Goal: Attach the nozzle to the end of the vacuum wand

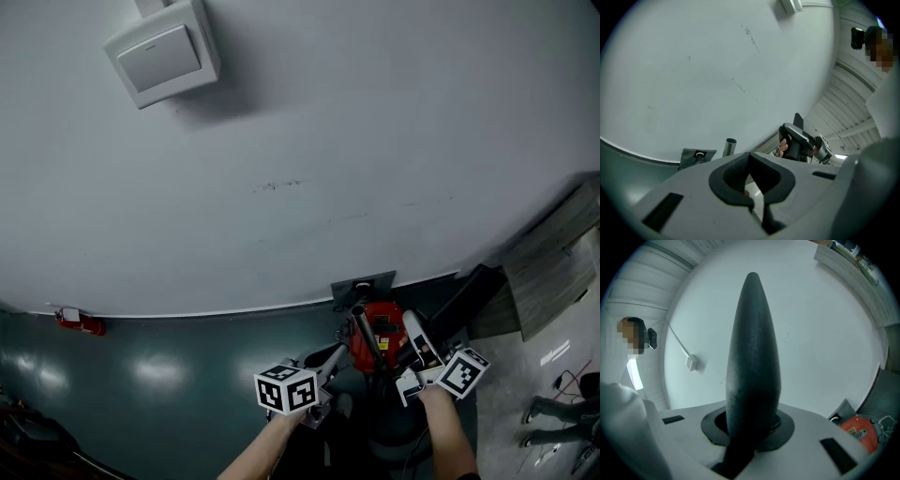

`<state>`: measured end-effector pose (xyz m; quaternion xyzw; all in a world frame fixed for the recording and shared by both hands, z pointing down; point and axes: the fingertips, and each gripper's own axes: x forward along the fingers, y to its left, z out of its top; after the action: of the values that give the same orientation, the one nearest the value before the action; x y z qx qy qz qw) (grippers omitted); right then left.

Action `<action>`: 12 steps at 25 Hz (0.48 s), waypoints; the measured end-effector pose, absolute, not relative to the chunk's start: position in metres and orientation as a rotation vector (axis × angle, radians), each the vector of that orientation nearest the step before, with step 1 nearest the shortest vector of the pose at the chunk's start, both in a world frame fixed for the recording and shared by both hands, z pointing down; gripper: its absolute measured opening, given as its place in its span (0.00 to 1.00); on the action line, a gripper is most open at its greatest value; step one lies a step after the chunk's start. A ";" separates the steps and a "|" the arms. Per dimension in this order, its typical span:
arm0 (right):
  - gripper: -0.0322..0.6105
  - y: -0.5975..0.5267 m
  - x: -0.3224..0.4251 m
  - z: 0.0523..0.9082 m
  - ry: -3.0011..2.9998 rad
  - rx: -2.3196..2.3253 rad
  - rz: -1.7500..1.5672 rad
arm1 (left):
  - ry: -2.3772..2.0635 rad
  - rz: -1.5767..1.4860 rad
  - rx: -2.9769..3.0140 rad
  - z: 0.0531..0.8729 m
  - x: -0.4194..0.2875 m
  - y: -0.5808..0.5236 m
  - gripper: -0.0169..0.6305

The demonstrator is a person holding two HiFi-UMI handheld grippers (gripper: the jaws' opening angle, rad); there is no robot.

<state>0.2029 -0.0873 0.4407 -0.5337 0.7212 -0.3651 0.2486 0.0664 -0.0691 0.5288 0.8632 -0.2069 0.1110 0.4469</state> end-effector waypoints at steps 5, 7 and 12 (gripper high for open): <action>0.14 -0.112 0.205 0.451 2.012 -1.483 -0.950 | -0.544 0.263 2.138 0.558 0.072 -0.082 0.03; 0.14 -0.122 0.205 0.457 2.033 -1.492 -0.932 | -0.554 0.270 2.153 0.570 0.075 -0.086 0.03; 0.14 -0.140 0.195 0.475 2.085 -1.487 -0.915 | -0.530 0.292 2.169 0.598 0.084 -0.087 0.03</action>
<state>0.1949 -0.1395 0.4748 -0.5347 0.7496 -0.3289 0.2097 0.0840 -0.0868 0.5983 0.8695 -0.2126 0.1170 0.4302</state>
